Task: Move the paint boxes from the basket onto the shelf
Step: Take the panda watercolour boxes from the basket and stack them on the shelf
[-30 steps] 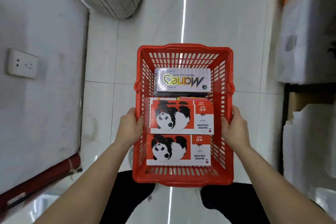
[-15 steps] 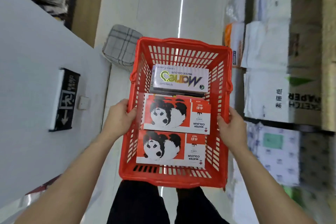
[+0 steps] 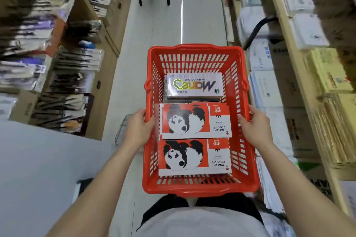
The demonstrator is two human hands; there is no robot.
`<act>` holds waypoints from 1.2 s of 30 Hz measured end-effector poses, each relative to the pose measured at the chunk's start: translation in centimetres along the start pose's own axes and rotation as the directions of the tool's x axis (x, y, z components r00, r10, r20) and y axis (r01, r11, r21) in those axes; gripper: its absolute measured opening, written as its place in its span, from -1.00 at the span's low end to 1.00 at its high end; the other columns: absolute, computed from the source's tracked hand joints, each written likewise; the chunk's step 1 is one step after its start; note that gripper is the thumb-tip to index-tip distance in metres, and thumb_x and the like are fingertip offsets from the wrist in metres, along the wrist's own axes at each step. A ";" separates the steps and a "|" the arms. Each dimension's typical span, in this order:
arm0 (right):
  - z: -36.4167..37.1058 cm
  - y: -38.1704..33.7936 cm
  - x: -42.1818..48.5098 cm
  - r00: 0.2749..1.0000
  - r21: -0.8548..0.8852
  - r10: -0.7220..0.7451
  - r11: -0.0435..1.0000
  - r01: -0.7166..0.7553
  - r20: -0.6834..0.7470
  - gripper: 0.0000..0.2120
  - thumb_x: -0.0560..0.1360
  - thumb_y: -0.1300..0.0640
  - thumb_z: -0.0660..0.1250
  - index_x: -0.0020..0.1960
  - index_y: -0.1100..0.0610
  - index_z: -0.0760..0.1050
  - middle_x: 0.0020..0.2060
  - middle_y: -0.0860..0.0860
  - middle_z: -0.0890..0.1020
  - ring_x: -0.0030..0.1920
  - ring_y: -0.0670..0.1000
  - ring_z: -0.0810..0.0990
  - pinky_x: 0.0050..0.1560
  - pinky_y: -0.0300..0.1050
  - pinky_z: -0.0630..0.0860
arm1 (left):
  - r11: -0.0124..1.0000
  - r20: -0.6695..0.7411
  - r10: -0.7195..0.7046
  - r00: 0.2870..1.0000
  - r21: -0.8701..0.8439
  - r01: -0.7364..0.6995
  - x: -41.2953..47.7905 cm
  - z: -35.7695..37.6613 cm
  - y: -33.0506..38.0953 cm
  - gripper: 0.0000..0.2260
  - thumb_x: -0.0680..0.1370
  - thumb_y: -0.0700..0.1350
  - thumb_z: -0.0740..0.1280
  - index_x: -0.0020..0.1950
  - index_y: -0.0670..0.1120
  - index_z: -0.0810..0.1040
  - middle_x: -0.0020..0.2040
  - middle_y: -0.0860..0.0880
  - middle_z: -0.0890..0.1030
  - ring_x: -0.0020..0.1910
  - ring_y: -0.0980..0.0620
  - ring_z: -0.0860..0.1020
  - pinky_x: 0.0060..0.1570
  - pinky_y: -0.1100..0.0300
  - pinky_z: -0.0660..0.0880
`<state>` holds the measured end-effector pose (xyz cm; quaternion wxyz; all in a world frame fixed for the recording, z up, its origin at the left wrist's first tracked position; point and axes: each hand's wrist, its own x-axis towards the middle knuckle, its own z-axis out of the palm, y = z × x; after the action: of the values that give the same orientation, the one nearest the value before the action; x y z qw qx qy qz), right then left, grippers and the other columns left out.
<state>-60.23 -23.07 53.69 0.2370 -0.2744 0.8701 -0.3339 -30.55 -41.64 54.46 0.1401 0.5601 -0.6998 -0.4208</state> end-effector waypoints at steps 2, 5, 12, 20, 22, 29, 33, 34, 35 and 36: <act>0.3 -2.8 5.7 0.999 0.013 -0.037 0.999 0.037 -0.003 -0.75 0.63 0.23 0.36 0.30 0.13 0.61 -0.07 -0.02 0.70 -0.21 -0.17 0.62 -0.18 -0.23 0.48 | 1.000 -0.015 0.005 1.000 -0.008 -0.005 5.8 -0.8 2.2 -0.98 0.63 -0.07 0.36 0.05 0.03 0.55 -0.13 0.13 0.64 -0.19 0.17 0.63 -0.24 0.26 0.53; 1.4 -6.6 14.9 0.998 0.036 -0.066 0.997 0.066 -0.001 -0.75 0.65 0.20 0.35 0.31 0.13 0.59 -0.04 -0.04 0.71 -0.19 -0.25 0.61 -0.20 -0.30 0.48 | 1.000 -0.042 0.009 0.999 -0.008 -0.010 15.0 -1.3 4.9 -0.97 0.63 -0.07 0.36 0.05 0.03 0.58 -0.10 0.09 0.68 -0.18 0.16 0.65 -0.24 0.24 0.54; 2.8 -16.7 37.9 0.992 0.015 -0.107 0.994 0.106 0.073 -0.75 0.64 0.22 0.35 0.31 0.13 0.59 0.08 0.09 0.76 0.02 0.12 0.74 0.08 0.10 0.67 | 0.998 -0.088 -0.069 0.994 0.005 0.070 36.4 -1.8 12.3 -0.95 0.61 -0.07 0.38 0.05 -0.01 0.61 -0.08 0.02 0.73 -0.21 0.14 0.68 -0.30 0.27 0.51; 6.6 -30.1 63.1 0.980 -0.004 -0.109 0.994 0.111 0.167 -0.72 0.67 0.08 0.33 0.37 0.05 0.54 0.07 0.01 0.76 -0.05 0.00 0.75 0.03 0.05 0.70 | 0.990 -0.122 -0.136 0.983 -0.042 0.132 61.6 -4.9 19.4 -0.98 0.61 -0.09 0.37 0.00 0.03 0.57 -0.10 0.02 0.72 -0.23 0.09 0.70 -0.26 0.19 0.59; 8.8 -33.4 69.7 0.978 0.002 -0.127 0.992 0.128 0.165 -0.69 0.66 0.11 0.34 0.39 0.09 0.54 0.07 0.03 0.76 -0.06 0.02 0.76 0.04 0.04 0.70 | 0.989 -0.121 -0.140 0.983 -0.056 0.134 69.0 -5.9 20.3 -0.98 0.61 -0.09 0.37 -0.01 0.03 0.58 -0.11 0.02 0.73 -0.23 0.08 0.70 -0.26 0.19 0.59; 16.5 -46.8 90.9 0.976 -0.037 -0.177 0.982 0.183 0.124 -0.82 0.62 0.13 0.38 0.20 0.11 0.64 -0.03 0.06 0.79 -0.20 -0.07 0.68 -0.22 -0.23 0.52 | 0.983 -0.078 -0.149 0.986 -0.115 0.140 94.1 -11.8 24.2 -0.89 0.62 -0.10 0.37 0.12 -0.07 0.62 -0.06 -0.05 0.75 -0.17 -0.02 0.73 -0.09 -0.04 0.68; 19.8 -54.5 101.9 0.978 -0.019 -0.161 0.986 0.165 0.132 -0.82 0.62 0.19 0.38 0.20 0.14 0.65 -0.02 0.13 0.79 -0.04 0.17 0.76 0.00 0.11 0.67 | 0.988 -0.108 -0.130 0.986 -0.094 0.120 106.8 -15.6 27.6 -0.97 0.63 -0.06 0.37 0.05 0.01 0.59 -0.15 0.08 0.71 -0.29 0.20 0.69 -0.28 0.19 0.65; 20.8 -56.2 104.9 0.978 -0.021 -0.162 0.986 0.167 0.134 -0.81 0.61 0.21 0.38 0.20 0.14 0.65 -0.02 0.13 0.79 -0.03 0.19 0.76 0.01 0.13 0.66 | 0.992 -0.114 -0.115 0.987 -0.074 0.107 110.1 -16.4 28.4 -0.96 0.63 -0.07 0.37 -0.01 0.05 0.58 -0.20 0.14 0.68 -0.35 0.27 0.66 -0.38 0.34 0.56; 21.8 -57.8 108.1 0.977 -0.025 -0.162 0.986 0.167 0.140 -0.81 0.61 0.21 0.38 0.19 0.14 0.66 -0.04 0.14 0.79 -0.03 0.21 0.76 0.01 0.12 0.65 | 0.993 -0.115 -0.106 0.988 -0.065 0.099 113.5 -17.1 29.0 -0.90 0.63 -0.10 0.37 -0.06 0.08 0.56 -0.24 0.17 0.65 -0.39 0.32 0.63 -0.47 0.44 0.47; 22.9 -59.4 111.2 0.976 -0.034 -0.166 0.984 0.173 0.143 -0.82 0.60 0.22 0.38 0.18 0.14 0.66 -0.05 0.14 0.79 -0.04 0.21 0.75 0.00 0.11 0.65 | 0.993 -0.115 -0.108 0.987 -0.063 0.102 116.8 -17.8 29.7 -0.88 0.63 -0.12 0.37 -0.07 0.08 0.56 -0.26 0.18 0.64 -0.41 0.34 0.62 -0.51 0.46 0.43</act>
<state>-109.60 -141.28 55.20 0.2617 -0.3757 0.8322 -0.3128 -77.42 -154.10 55.20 0.1747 0.6158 -0.6476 -0.4134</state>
